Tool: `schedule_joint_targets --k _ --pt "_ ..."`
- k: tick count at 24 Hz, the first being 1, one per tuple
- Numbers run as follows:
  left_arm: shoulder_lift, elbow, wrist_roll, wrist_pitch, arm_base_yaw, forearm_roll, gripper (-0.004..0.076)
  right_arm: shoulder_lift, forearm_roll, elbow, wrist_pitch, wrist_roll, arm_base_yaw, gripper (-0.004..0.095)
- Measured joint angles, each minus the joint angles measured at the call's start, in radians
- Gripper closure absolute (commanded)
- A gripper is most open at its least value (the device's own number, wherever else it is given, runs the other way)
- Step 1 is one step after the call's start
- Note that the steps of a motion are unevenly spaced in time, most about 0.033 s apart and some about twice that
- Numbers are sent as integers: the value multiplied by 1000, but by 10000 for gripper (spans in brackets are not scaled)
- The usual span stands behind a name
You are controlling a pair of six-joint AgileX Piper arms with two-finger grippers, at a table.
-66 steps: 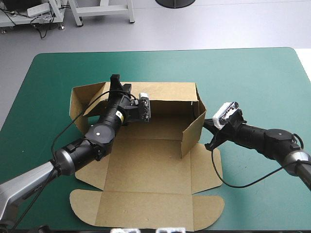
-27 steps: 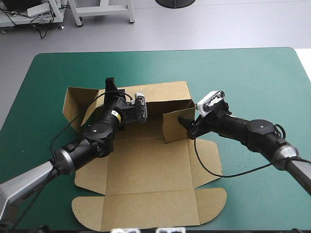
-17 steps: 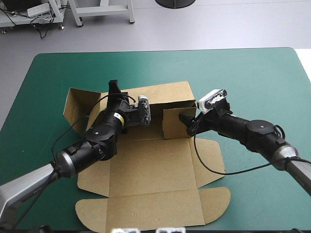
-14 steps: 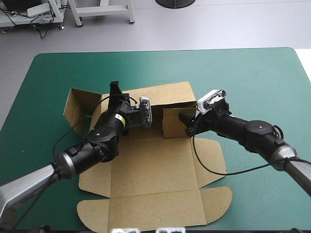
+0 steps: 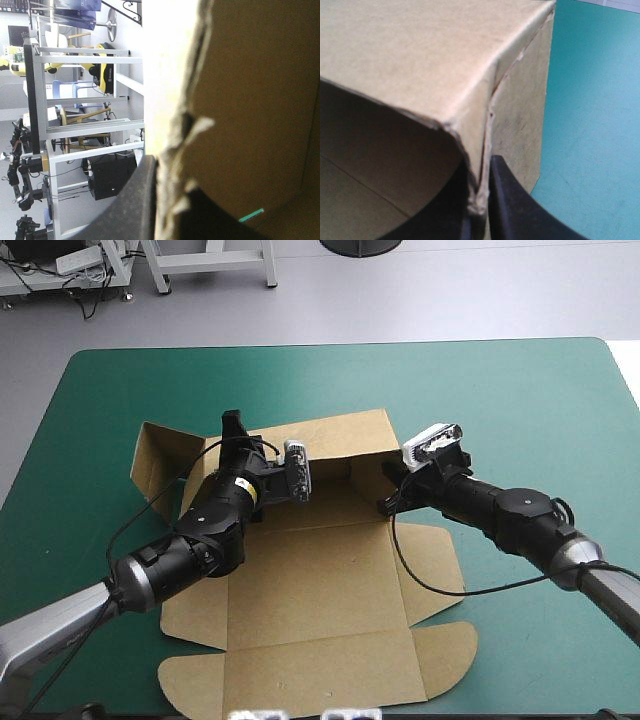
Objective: Fold the box
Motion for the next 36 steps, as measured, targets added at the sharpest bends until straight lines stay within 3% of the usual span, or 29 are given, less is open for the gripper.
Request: schedule_joint_targets --k 3,5,7,9,10,13,16,21,25,31,36 --pt "-1 0 0 0 0 -2 659 0 0 -1 -1 9 0 924" --pt "-1 0 0 0 0 -13 527 0 0 -1 -1 12 0 924" --pt "-1 -3 -20 13 -10 -41 272 0 0 -1 -1 20 0 924" --pt "0 -35 -35 31 -38 -110 148 1 -15 -2 2 41 0 924" --pt "1 -68 -37 38 -61 -145 129 1 -29 -4 7 56 1 924" --pt "1 -154 -17 118 -106 -241 127 1 -57 -7 15 90 1 925" --pt "-3 -266 121 257 -178 -498 127 1 -61 -7 1 101 2 925" --pt "-24 -379 253 368 -223 -768 147 1 -77 -8 -11 116 5 925" --pt "-30 -475 305 491 -225 -876 151 0 -143 -13 -16 164 6 925" --pt "-30 -604 323 561 -203 -908 209 -7 -371 -31 -13 366 -6 925" --pt "-38 -686 325 572 -28 -908 238 -26 -625 -72 104 592 -105 925"
